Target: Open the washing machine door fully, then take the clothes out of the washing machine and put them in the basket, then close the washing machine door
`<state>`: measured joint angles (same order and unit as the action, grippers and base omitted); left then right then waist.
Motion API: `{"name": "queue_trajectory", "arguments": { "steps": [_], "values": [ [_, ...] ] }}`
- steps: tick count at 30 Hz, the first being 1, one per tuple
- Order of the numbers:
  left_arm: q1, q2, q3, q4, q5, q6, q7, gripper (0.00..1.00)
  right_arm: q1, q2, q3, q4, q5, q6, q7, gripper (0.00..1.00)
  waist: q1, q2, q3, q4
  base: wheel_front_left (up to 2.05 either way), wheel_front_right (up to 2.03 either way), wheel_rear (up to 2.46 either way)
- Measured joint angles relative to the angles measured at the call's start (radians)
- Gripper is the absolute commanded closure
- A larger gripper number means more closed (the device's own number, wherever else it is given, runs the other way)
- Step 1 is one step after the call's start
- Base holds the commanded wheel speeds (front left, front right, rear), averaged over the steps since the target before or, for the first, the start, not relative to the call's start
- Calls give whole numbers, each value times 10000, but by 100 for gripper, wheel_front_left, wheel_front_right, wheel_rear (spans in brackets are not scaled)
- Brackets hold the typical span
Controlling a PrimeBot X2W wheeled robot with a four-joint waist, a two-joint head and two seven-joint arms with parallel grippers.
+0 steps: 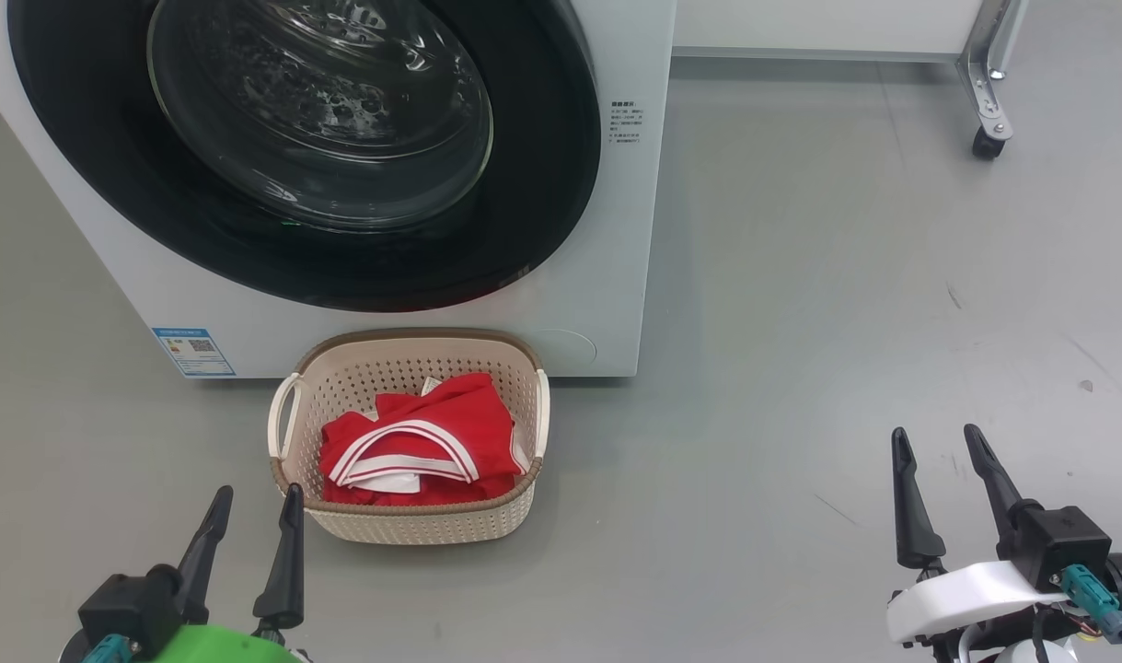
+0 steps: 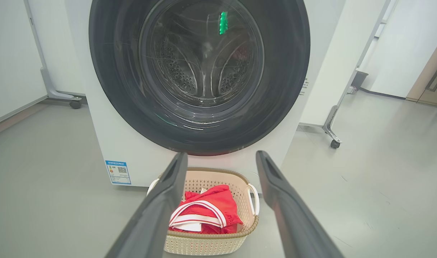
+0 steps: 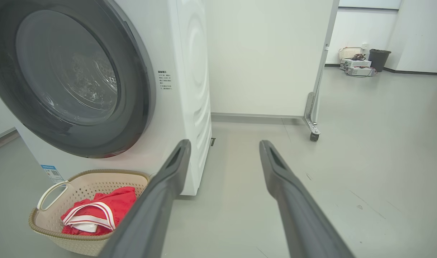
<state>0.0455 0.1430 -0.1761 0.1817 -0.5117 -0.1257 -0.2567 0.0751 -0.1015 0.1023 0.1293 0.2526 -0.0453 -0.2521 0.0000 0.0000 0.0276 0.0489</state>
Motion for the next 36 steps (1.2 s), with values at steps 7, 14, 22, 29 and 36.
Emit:
{"name": "queue_trajectory", "arguments": {
  "steps": [7, 14, 22, 29, 36],
  "values": [
    [0, -2, 31, -2, -90, 0, 0, 0, 1, 13, -27, -13, 0, 6, 0, 0, 0, 0, 26, 4, 0, 0, 0],
    [0, -2, 127, 0, -90, 0, 0, 0, 2, 67, -67, -13, 0, 52, 0, 0, 0, 0, 12, 8, 0, 0, 0],
    [0, -2, 151, -33, -92, 0, 0, 0, 3, 71, -79, -13, 0, 90, 0, 0, 0, 0, -14, 10, 0, 0, 0],
    [-19, -52, 805, -337, -46, 0, 0, 0, 3, 130, -151, -13, 36, 138, 2, 0, 0, 0, 12, 0, 0, 0, 0],
    [810, -397, 1467, 1383, -428, 0, 2, 0, 906, 222, 77, 1707, 125, 272, 2, 0, 0, 0, 165, -15, 0, 0, 0]
  ]
}}
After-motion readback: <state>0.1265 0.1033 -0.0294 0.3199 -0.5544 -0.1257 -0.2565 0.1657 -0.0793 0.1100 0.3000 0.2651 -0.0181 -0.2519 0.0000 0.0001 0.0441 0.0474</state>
